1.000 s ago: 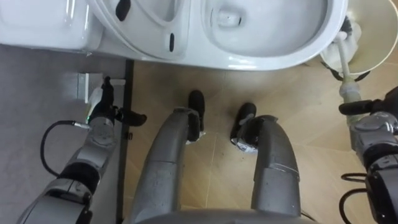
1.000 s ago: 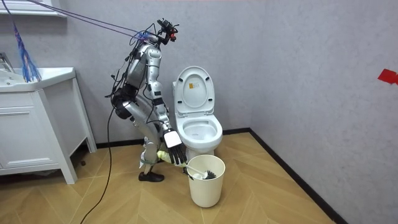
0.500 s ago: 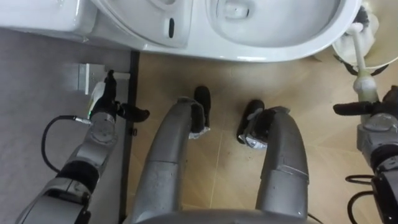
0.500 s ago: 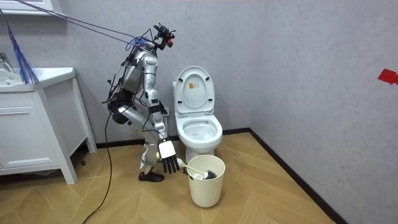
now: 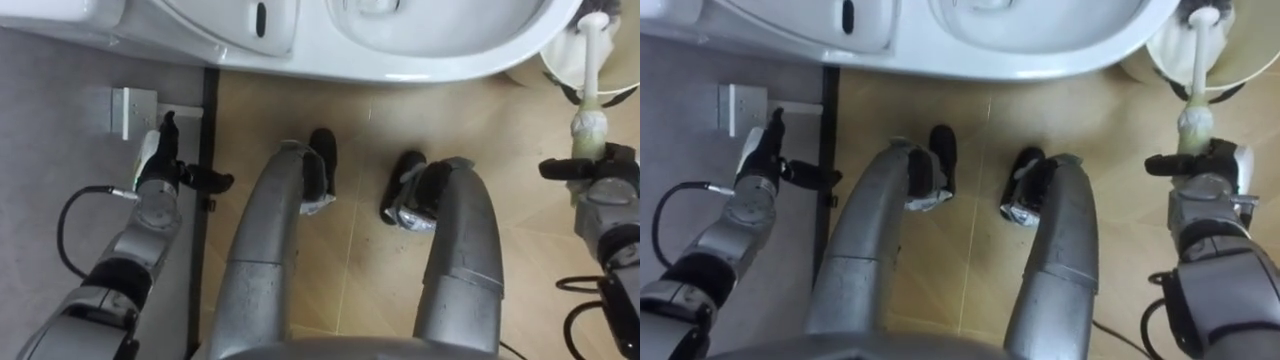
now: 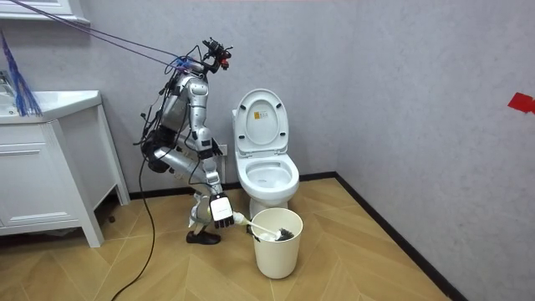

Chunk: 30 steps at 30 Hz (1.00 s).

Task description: Brush toilet

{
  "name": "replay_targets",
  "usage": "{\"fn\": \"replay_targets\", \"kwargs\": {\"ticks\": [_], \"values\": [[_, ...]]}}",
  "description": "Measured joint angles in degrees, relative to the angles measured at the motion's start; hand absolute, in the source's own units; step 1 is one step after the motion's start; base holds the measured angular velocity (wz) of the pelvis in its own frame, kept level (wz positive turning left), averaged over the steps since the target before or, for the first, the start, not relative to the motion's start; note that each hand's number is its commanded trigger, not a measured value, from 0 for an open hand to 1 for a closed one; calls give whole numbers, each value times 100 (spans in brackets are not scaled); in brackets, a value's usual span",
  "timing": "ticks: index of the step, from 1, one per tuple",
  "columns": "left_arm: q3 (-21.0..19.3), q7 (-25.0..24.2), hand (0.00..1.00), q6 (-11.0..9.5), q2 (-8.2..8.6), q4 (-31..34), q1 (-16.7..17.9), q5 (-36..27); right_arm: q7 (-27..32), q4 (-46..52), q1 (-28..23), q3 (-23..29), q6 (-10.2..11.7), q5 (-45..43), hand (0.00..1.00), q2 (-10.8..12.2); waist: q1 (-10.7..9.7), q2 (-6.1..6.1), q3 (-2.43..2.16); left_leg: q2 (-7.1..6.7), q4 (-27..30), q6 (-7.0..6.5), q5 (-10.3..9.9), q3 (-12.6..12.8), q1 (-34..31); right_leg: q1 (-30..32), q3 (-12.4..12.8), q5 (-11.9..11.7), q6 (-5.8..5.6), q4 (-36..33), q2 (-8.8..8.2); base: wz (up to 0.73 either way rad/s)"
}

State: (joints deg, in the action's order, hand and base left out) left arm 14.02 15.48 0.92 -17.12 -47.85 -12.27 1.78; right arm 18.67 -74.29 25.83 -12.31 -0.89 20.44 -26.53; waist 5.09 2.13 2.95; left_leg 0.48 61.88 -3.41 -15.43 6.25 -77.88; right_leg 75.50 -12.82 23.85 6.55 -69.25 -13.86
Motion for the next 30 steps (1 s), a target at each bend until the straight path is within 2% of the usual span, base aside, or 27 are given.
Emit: {"fn": "replay_targets", "kwargs": {"ticks": [2, 7, 14, 19, 23, 26, 30], "values": [[-9, 0, 0, -4, -3, 19, 73, 3, 14, 21, -7, 10, -32, 1, 100, 0, 3, 2, -2, 3, 35, 2, -5, -15, -14, -1, -15, 11, 7, -24, 1, 0], [-27, -3, 0, 43, -33, 371, 628, -2, 71, 107, -200, 12, -50, -48, 100, -1, 28, 24, -15, 79, 76, 11, -26, -33, -1, -64, -74, 14, 14, -3, 30, -2], [-26, -271, 0, 86, -168, 348, 994, 0, 108, 102, -455, 15, -50, -72, 100, -34, 162, 70, -47, 80, -51, 30, -22, -75, 206, -323, -150, -3, -2, 163, 44, 0], [-28, -429, 0, 158, -225, 340, 1472, -6, 99, 161, -731, 11, -49, -340, 100, -33, 176, 121, -100, 76, -409, 45, 6, -38, 723, -817, -148, -59, -63, 515, 103, -2], [-21, -574, 0, 156, -223, 216, 1579, -4, 66, 214, -897, 1, -44, -351, 100, -27, 223, 142, -116, 97, -707, 73, 39, -81, 1141, -1280, -228, -174, -31, 920, 233, -9], [-23, -634, 0, 141, -154, 76, 1608, 1, 63, 259, -999, 22, -39, -314, 100, 15, 248, 142, -120, 101, -1058, 111, 86, -85, 1589, -1717, -242, -258, -76, 1294, 315, -5], [-64, -743, 0, 87, -118, -206, 1617, -4, 40, 287, -1159, 74, 9, -308, 100, 322, 199, 84, -118, 88, -1567, 118, 142, -88, 2406, -2537, -304, -295, -115, 1809, 385, 1]]}}
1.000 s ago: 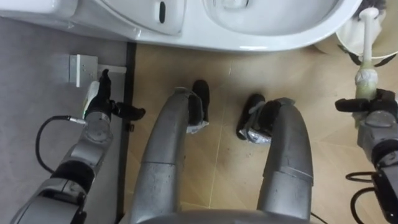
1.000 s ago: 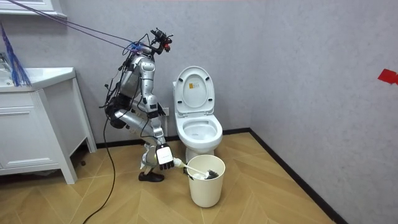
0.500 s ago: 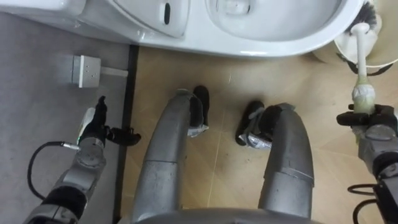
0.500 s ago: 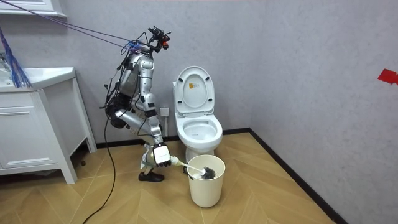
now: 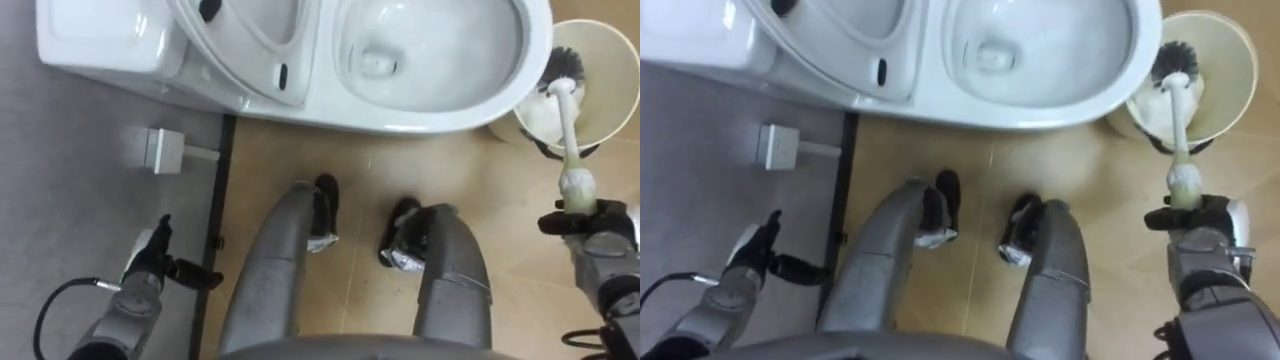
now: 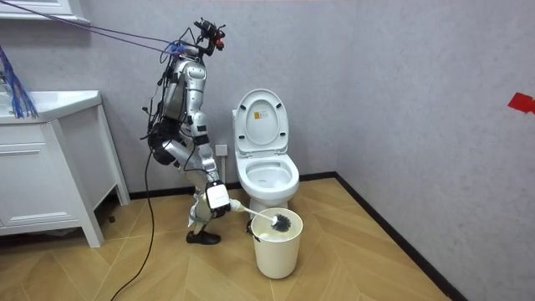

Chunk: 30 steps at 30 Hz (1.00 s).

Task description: Brush toilet

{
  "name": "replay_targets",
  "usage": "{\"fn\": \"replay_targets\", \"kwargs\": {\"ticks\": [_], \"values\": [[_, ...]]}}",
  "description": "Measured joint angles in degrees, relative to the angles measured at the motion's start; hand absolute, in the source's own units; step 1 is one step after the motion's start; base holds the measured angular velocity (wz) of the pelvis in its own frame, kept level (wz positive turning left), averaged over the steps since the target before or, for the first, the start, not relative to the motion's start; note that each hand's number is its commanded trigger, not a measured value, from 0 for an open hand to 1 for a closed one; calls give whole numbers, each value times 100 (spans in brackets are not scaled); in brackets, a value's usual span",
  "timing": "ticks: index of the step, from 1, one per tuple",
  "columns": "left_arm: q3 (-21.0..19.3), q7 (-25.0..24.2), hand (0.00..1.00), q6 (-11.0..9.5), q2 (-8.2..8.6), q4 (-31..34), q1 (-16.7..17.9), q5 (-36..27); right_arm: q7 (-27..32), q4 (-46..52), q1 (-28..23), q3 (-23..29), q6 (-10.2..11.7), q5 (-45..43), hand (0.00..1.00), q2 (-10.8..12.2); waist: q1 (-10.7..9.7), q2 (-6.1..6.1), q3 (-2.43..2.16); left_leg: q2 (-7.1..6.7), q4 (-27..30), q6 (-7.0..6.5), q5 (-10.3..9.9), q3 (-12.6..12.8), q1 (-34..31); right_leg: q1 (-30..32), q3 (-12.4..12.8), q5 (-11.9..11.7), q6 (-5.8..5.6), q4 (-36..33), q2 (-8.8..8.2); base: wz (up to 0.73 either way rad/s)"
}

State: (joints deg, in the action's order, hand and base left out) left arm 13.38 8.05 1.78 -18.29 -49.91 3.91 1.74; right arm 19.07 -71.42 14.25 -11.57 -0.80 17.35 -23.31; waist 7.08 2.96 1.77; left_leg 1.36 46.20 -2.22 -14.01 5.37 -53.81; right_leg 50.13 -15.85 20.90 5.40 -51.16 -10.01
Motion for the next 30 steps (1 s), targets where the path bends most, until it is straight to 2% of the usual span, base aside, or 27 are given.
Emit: {"fn": "replay_targets", "kwargs": {"ticks": [3, 6, 8, 11, 13, 14, 16, 19, 22, 25, 27, 28, 30], "values": [[-26, -38, 0, -113, 49, -432, -3, 3, -76, 0, -82, 175, 33, 32, 100, 251, -67, -23, -1, 3, -411, 36, 33, -14, 612, -638, -56, -61, -42, 453, 80, 0], [-280, -103, 0, -142, 163, -713, 12, 18, -185, -1, -335, 293, 117, -14, 100, 355, -106, -47, -3, 2, -751, 55, 48, -32, 1234, -1325, -160, -82, -89, 871, 138, 9], [-441, -102, 0, -175, 171, -677, 149, 46, -194, 74, -540, 393, 130, -28, 100, 394, -105, -109, -24, -1, -952, 65, 46, -29, 1583, -1689, -203, -84, -119, 1109, 162, 10], [-702, -93, 0, -179, 177, -418, 503, 113, -186, 244, -879, 426, 146, -29, 100, 419, -164, -206, -80, -2, -1356, 80, 56, -37, 2251, -2439, -308, -125, -204, 1622, 227, 14], [-917, -88, 0, -183, 190, -72, 815, 144, -167, 287, -1124, 644, 172, -210, 100, 591, -278, -294, -150, 2, -1614, 86, 59, -63, 2752, -3065, -459, -166, -288, 2073, 292, 30], [-924, -89, 0, -190, 196, -23, 860, 152, -166, 287, -1170, 674, 171, -245, 100, 623, -278, -314, -152, 0, -1682, 86, 59, -65, 2896, -3232, -472, -184, -313, 2186, 315, 14], [-952, -91, 0, -216, 269, 404, 1201, 255, -162, 501, -1406, 676, 172, -445, 100, 660, -282, -337, -169, -18, -2002, 84, 58, -55, 3430, -3842, -488, -299, -411, 2700, 403, 2], [-1150, -90, 0, -252, 387, 1211, 1604, 443, -160, 935, -1693, 665, 268, -491, 100, 679, -271, -366, -171, -92, -2305, 82, 60, -95, 3936, -4372, -497, -374, -495, 3083, 437, 3], [-1253, -97, 0, -367, 481, 1727, 1892, 807, -176, 1041, -1820, 665, 269, -789, 100, 738, -235, -405, -155, -201, -2515, 80, 60, -86, 4393, -4844, -541, -398, -553, 3315, 451, 3], [-1268, -97, 0, -428, 487, 2374, 2191, 952, -239, 1384, -1871, 658, 284, -1095, 100, 770, -237, -395, -159, -209, -2512, 80, 60, -139, 4478, -5008, -629, -403, -570, 3409, 442, 10], [-1270, -97, 0, -491, 487, 2886, 2420, 1049, -257, 1494, -1891, 657, 325, -1200, 100, 768, -243, -411, -145, -217, -2538, 80, 60, -223, 4560, -5133, -684, -410, -580, 3467, 446, 21], [-1292, -95, 0, -574, 490, 3078, 2514, 1198, -257, 1540, -1889, 670, 332, -1326, 100, 763, -221, -420, -142, -224, -2555, 81, 60, -238, 4615, -5178, -711, -411, -583, 3494, 442, 18], [-1361, -81, 0, -591, 509, 3272, 2592, 1530, -260, 1600, -1870, 670, 386, -1526, 100, 741, -187, -419, -144, -224, -2555, 81, 59, -252, 4650, -5303, -797, -416, -591, 3570, 438, 16]]}}
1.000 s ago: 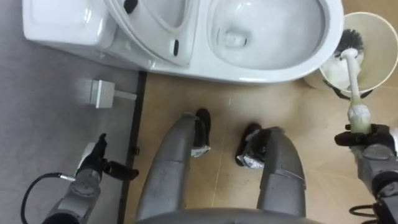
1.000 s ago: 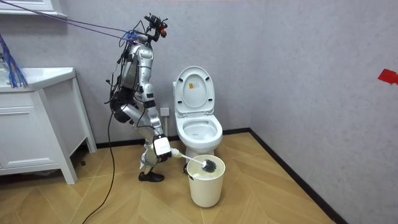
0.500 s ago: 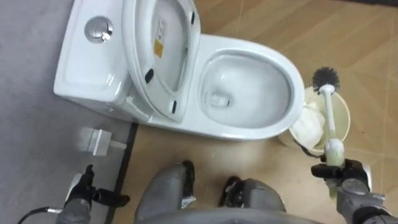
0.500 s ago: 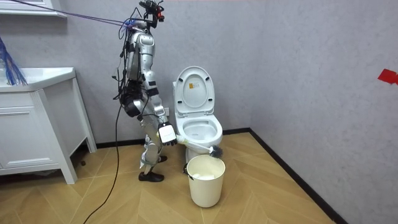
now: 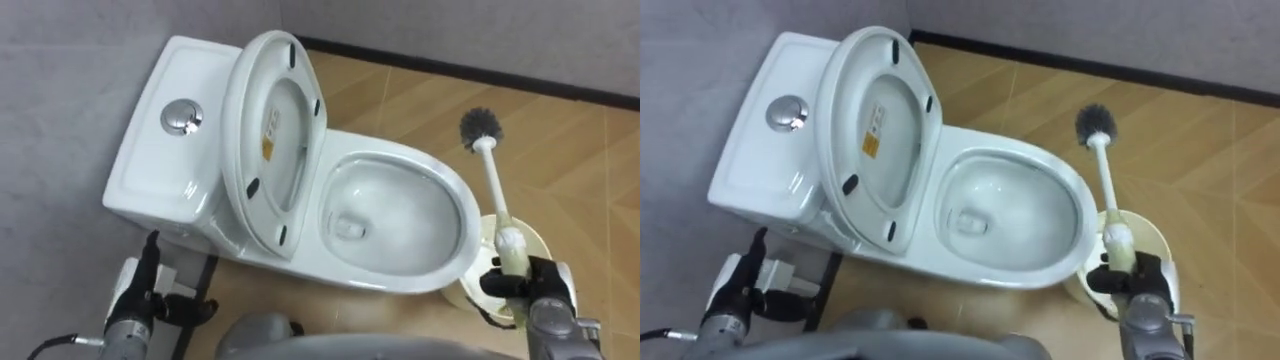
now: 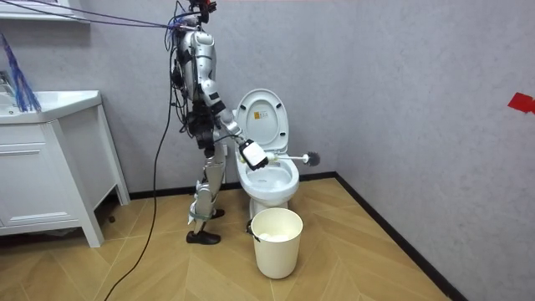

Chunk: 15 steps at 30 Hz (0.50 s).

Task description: Brush toilet

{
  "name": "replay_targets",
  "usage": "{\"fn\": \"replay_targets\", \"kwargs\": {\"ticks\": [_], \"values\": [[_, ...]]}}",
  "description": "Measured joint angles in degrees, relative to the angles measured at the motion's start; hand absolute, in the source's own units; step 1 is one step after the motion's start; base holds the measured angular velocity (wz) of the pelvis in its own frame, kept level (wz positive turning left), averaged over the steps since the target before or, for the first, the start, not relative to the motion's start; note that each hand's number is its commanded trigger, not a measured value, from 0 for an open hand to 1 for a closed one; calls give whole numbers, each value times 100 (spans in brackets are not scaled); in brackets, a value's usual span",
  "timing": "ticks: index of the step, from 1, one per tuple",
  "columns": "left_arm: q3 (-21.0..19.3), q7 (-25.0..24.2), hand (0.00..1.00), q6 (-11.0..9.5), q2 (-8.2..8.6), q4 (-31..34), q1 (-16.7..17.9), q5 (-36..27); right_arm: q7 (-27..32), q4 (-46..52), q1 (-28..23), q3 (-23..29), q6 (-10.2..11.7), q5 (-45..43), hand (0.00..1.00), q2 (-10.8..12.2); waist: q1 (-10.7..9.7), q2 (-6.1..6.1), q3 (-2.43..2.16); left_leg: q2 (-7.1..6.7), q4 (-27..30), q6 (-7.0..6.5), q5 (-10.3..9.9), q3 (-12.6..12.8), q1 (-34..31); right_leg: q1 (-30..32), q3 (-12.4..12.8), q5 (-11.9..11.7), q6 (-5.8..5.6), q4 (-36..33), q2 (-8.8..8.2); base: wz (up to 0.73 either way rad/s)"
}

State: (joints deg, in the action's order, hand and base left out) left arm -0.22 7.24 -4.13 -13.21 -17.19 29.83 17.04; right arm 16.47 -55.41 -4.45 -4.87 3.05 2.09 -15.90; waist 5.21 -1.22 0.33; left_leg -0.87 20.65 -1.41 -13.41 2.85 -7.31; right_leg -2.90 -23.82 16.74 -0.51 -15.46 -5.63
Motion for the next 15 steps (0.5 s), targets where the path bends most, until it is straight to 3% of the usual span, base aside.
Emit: {"fn": "replay_targets", "kwargs": {"ticks": [4, 7, 8, 10, 12, 15], "values": [[-235, 130, 0, -65, 87, 595, 24, 953, -25, -87, -8, -11, 209, -687, 100, -8, 152, 8, 3, 5, 4, 2, -1, -107, -11, -47, -150, -8, 13, 38, 31, 20], [-299, 309, 0, -159, 88, 1137, 21, 1272, -106, -268, 27, -27, 261, -1059, 100, -3, 269, 25, 8, -16, 3, 6, 2, -258, -33, -122, -260, -20, 16, 77, 42, 25], [-299, 367, 0, -218, 91, 1254, 19, 1343, -107, -329, 38, -51, 274, -1148, 100, -2, 298, 10, 12, -25, 5, 6, 2, -286, -34, -129, -279, -19, 14, 85, 39, 19], [-295, 593, 0, -531, 100, 1647, -30, 1742, -131, -535, 82, -60, 288, -1496, 100, 9, 442, -34, 25, -83, -2, 7, 28, -352, -38, -134, -305, -8, 3, 101, 21, 11], [-284, 750, 0, -718, 100, 1800, -59, 2003, -169, -699, 110, -63, 346, -1656, 100, 42, 455, -31, 23, -93, -1, 0, 37, -398, -31, -184, -325, -18, -17, 153, 34, 11], [-193, 916, 0, -791, 92, 1856, -120, 2198, -191, -869, 149, -106, 347, -1893, 100, 120, 491, -49, 7, -103, 23, -1, 38, -419, -28, -194, -325, -25, -22, 169, 64, 5]]}}
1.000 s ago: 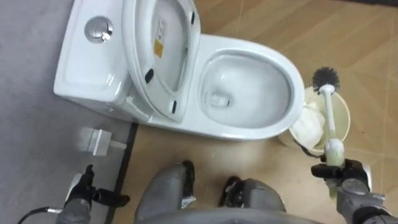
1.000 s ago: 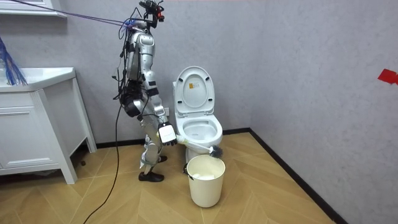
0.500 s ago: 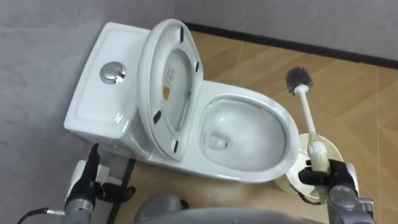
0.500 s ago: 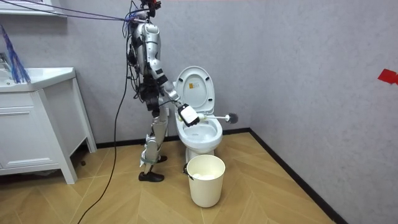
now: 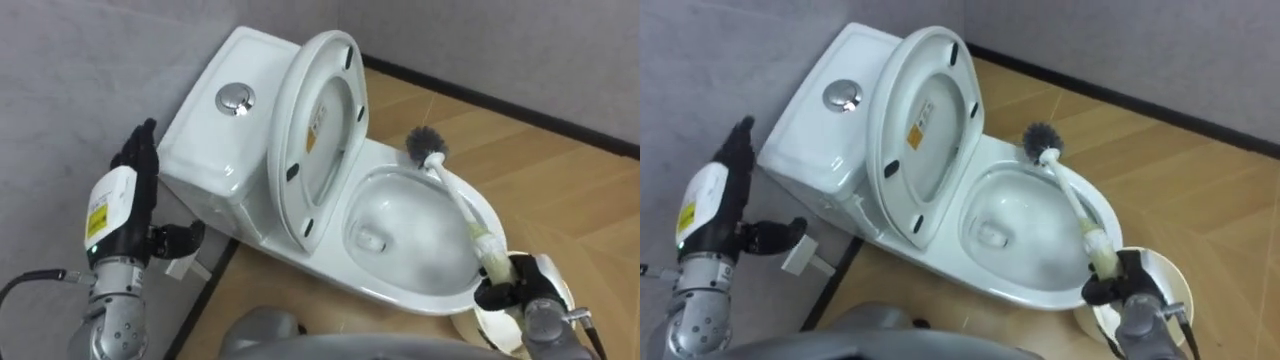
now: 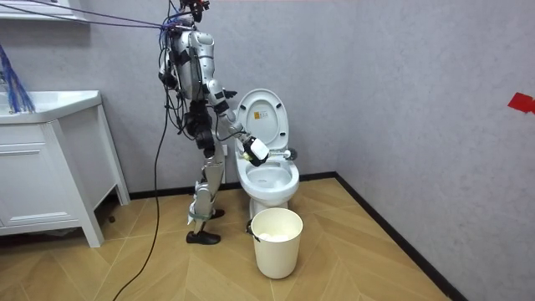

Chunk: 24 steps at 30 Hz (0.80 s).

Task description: Brush toilet

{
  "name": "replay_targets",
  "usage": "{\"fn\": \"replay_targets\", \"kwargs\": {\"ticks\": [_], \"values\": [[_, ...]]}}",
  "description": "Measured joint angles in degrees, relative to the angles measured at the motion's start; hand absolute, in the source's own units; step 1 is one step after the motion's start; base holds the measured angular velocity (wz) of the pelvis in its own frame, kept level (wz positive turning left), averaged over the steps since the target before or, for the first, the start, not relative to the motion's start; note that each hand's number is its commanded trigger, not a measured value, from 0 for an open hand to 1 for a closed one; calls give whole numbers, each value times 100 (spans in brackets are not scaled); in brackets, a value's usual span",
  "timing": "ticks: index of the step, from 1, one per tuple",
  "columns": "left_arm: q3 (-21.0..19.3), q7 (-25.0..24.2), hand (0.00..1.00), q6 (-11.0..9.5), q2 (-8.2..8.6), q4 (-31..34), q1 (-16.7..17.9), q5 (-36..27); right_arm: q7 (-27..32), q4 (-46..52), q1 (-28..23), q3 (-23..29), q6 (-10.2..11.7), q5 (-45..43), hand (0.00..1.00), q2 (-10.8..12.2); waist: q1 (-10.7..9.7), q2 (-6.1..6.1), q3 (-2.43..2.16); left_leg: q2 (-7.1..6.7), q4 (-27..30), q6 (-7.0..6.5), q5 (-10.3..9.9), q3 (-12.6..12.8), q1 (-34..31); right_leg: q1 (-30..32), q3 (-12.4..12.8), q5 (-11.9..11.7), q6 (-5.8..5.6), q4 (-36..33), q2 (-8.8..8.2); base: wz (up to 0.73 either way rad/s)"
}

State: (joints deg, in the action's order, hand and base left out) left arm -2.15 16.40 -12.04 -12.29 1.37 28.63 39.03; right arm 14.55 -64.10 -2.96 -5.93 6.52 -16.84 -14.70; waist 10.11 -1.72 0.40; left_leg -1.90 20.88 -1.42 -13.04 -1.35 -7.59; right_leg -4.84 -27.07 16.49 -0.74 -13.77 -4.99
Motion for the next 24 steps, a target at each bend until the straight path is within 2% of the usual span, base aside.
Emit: {"fn": "replay_targets", "kwargs": {"ticks": [5, 7, 10, 14, 17, 21, 24], "values": [[266, 49, 0, -4, -4, 199, -29, 104, -150, -363, 194, -191, 16, -154, 100, 31, 13, -66, -22, -7, 33, 1, 0, -40, -16, 1, -1, -1, 1, -21, -5, 2], [328, 49, 0, -73, -12, 329, -55, 196, -194, -520, 290, -191, 47, -155, 100, 31, 42, -121, -32, -6, 33, 2, -1, -44, -14, -8, -4, -1, 1, -13, -1, 0], [403, 49, 0, -92, -30, 347, -148, 225, -231, -534, 302, -183, 47, -163, 100, 30, 57, -146, -27, -5, 36, 4, -2, -46, -11, -14, -7, -3, 4, -12, 2, 0], [535, 48, 0, -92, -105, 347, -159, 224, -326, -565, 302, -180, 39, -294, 100, 30, -3, -143, -23, -15, 35, 3, -2, -61, -18, -15, 1, -3, 4, -17, 4, 0], [712, 48, 0, -92, -249, 342, -189, 226, -391, -567, 301, -187, 35, -325, 100, 30, -50, -130, -12, -9, 28, 1, -6, -58, -16, -5, 35, -7, 8, -10, 0, -3], [980, 48, 0, -91, -368, 185, -251, 220, -579, -561, 302, -262, -2, -319, 100, 25, -37, -90, -2, 43, -35, 1, -6, 87, -14, 115, 235, -14, 23, -33, -2, -20], [1107, 31, 0, -38, -434, -126, -299, 353, -677, -578, 291, -281, -30, -406, 100, 23, -216, -61, 2, 33, -33, 0, -6, 108, -12, 132, 269, -15, 23, -31, -9, -6]]}}
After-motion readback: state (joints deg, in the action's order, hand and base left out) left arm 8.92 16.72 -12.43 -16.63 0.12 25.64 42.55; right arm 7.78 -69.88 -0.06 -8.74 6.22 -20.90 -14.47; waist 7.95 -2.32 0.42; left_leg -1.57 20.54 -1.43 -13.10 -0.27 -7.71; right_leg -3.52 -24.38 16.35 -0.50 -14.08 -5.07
